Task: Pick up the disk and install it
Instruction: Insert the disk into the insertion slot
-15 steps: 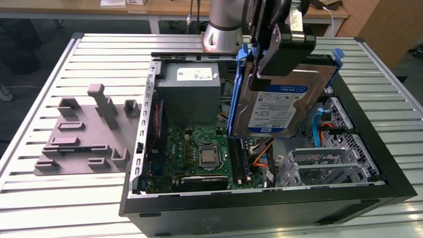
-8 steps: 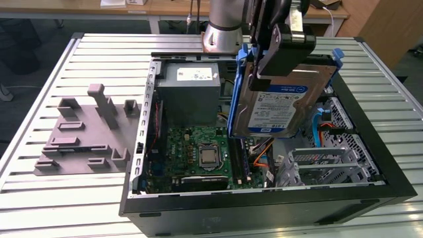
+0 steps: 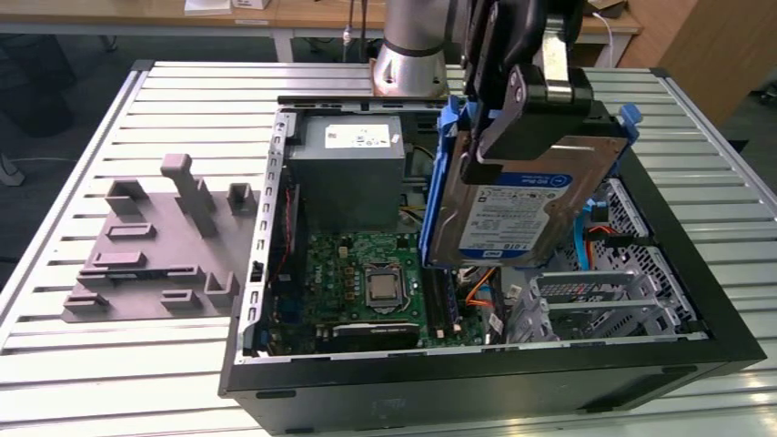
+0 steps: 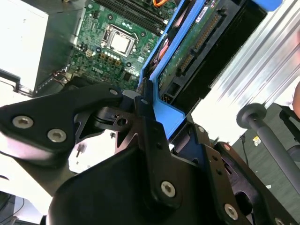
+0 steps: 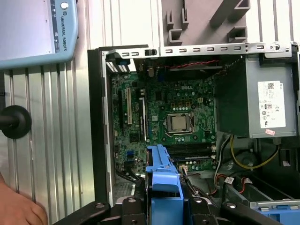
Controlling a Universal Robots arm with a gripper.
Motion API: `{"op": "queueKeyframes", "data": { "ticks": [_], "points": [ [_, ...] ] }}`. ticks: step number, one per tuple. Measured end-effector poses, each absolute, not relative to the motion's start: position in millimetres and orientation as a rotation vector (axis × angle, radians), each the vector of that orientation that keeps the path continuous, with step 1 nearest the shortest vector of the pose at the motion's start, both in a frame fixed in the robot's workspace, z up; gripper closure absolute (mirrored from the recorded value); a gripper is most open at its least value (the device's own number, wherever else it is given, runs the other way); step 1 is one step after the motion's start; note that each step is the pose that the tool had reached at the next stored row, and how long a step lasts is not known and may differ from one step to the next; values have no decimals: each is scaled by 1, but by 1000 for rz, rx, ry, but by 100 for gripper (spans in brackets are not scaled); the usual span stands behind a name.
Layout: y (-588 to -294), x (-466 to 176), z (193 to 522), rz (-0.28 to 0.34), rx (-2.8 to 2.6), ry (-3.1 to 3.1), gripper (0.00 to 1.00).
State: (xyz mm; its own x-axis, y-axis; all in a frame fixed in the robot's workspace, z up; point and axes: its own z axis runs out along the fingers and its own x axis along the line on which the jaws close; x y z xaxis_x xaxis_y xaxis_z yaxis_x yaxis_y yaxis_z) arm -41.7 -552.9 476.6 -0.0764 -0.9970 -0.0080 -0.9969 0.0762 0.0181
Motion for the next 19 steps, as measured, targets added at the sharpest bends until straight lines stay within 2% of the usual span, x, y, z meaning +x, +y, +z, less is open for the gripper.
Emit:
{"op": "queueKeyframes", "data": {
  "ticks": [19],
  "points": [
    [-556,-19,472,-23,2163,-2275,63]
  ]
}}
